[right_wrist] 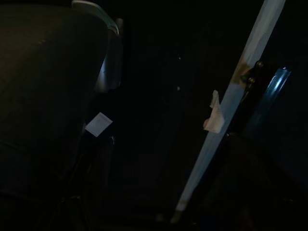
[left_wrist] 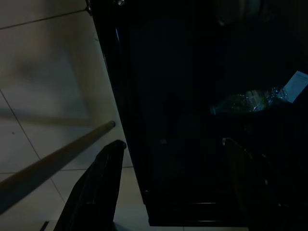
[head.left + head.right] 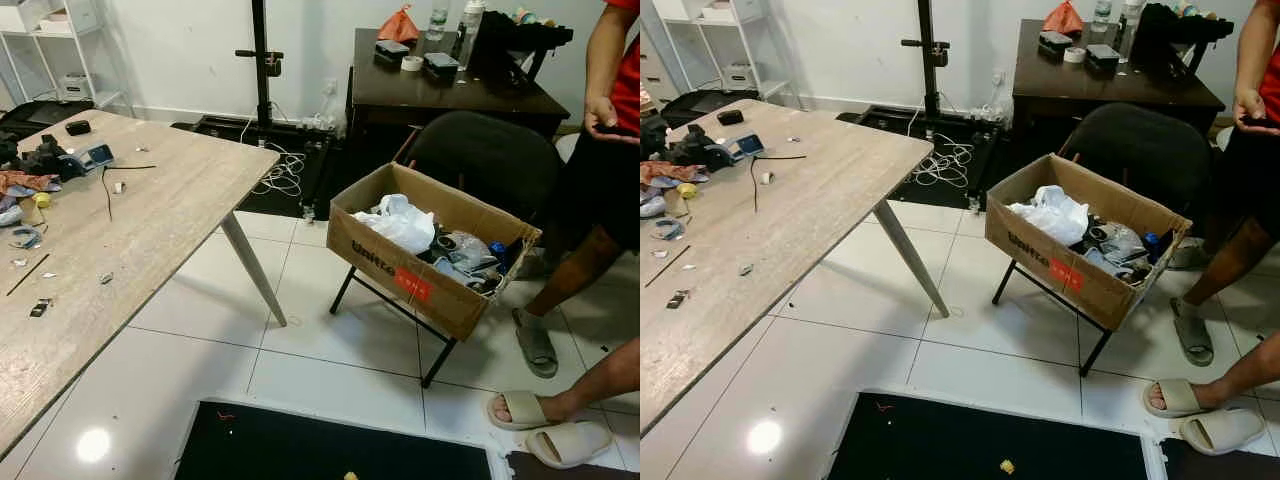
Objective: Picking trash to rubbish bin
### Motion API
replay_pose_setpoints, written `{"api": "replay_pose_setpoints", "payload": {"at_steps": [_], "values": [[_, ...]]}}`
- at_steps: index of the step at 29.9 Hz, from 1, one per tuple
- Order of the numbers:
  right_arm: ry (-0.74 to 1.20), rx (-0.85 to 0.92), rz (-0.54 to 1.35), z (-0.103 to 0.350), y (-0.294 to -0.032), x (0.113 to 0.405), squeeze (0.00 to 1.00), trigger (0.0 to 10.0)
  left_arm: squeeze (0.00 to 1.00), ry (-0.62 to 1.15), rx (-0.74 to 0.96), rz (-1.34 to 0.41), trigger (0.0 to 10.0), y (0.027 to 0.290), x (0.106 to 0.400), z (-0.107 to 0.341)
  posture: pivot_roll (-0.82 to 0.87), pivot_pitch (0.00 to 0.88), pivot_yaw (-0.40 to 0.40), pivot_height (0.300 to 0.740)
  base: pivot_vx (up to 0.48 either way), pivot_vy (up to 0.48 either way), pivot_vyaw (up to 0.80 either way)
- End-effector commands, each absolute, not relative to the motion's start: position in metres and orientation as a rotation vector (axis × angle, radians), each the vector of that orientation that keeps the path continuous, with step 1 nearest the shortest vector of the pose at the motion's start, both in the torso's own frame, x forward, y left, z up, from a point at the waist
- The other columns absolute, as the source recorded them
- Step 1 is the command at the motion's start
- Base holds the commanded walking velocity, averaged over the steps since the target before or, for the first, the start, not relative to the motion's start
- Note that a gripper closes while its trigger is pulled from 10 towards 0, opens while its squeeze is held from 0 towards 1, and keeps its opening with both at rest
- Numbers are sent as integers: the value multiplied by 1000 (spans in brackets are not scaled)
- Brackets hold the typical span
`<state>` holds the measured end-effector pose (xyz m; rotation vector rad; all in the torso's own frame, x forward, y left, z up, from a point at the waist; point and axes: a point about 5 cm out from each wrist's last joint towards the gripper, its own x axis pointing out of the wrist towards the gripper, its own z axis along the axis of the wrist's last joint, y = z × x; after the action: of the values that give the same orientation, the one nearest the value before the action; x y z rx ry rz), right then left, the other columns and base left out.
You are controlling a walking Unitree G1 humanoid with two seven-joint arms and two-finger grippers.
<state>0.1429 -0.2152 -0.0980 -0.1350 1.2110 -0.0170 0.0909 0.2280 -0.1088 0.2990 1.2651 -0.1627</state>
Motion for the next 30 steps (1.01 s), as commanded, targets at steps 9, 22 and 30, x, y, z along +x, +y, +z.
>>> {"api": "replay_pose_setpoints", "payload": {"at_steps": [9, 22, 30], "values": [[1244, -164, 42, -101, -203, 141, 0, 10000, 0, 1302, 277, -178, 10000, 225, 77, -112, -92, 163, 21, 740, 0, 0, 0], [1245, -190, 75, -101, -205, 141, 0, 10000, 0, 1304, 270, -189, 10000, 223, 77, -113, -97, 153, 20, 740, 0, 0, 233], [1248, -176, 77, -101, -203, 140, 0, 10000, 0, 1302, 263, -196, 10000, 222, 77, -113, -94, 155, 15, 740, 0, 0, 800]]}}
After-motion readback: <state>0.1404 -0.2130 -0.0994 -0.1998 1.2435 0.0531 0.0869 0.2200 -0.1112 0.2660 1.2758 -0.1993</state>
